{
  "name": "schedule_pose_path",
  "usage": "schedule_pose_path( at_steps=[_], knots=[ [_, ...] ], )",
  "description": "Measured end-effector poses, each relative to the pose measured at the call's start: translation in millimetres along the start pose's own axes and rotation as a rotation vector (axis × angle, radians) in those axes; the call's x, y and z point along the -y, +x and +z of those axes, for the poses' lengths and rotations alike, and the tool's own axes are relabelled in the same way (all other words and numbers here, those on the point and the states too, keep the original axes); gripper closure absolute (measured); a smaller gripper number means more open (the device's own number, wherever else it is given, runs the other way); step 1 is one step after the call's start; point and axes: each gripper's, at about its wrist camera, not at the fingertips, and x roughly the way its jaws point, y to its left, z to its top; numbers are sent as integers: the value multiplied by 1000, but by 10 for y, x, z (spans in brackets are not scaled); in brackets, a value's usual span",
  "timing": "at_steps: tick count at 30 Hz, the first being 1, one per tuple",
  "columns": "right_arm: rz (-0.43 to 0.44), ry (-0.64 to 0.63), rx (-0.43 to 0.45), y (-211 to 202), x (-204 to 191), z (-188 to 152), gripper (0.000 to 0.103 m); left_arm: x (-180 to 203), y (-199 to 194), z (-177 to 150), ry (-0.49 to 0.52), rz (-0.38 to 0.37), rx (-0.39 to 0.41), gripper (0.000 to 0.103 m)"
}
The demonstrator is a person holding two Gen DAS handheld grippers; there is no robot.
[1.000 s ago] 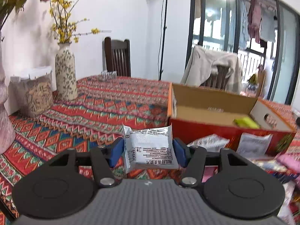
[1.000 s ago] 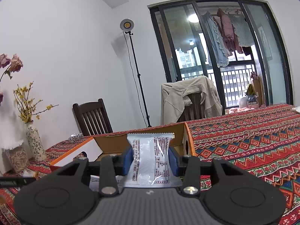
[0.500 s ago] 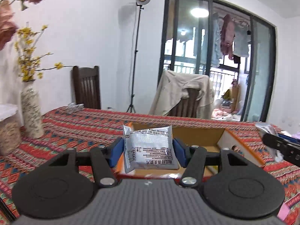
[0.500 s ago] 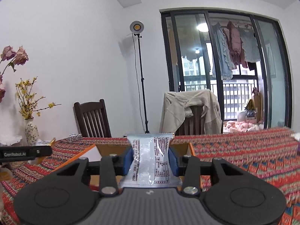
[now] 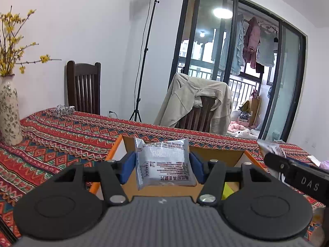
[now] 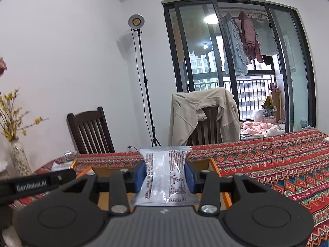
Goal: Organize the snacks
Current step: 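Carry both white sachets over the box and open both grippers, then withdraw both grippers from the box back toward the snack pile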
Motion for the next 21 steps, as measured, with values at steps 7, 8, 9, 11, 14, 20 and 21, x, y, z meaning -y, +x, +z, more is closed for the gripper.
schedule_pose_path(
  at_steps=[7,8,9,11,14,20,21],
  knots=[
    [-1,-5,-71,173,34,-144,63,-40,93,-116,20,0,-27,44],
    [-8,-20,-83,195,18,-172,63,-51,100,-128,19,-2,-32,44],
    [-17,-34,-93,208,7,-205,63,-61,107,-140,15,-5,-38,43],
    [-31,-55,-106,231,-22,-238,63,-70,116,-157,14,-9,-43,42],
    [-31,-53,-113,226,-24,-258,59,-86,90,-181,10,-18,-30,30],
    [-62,-16,-94,169,68,-259,4,-129,-40,-194,-29,-19,40,0],
    [-63,-5,-88,158,89,-261,0,-128,-45,-188,-33,-21,41,0]
  ],
)
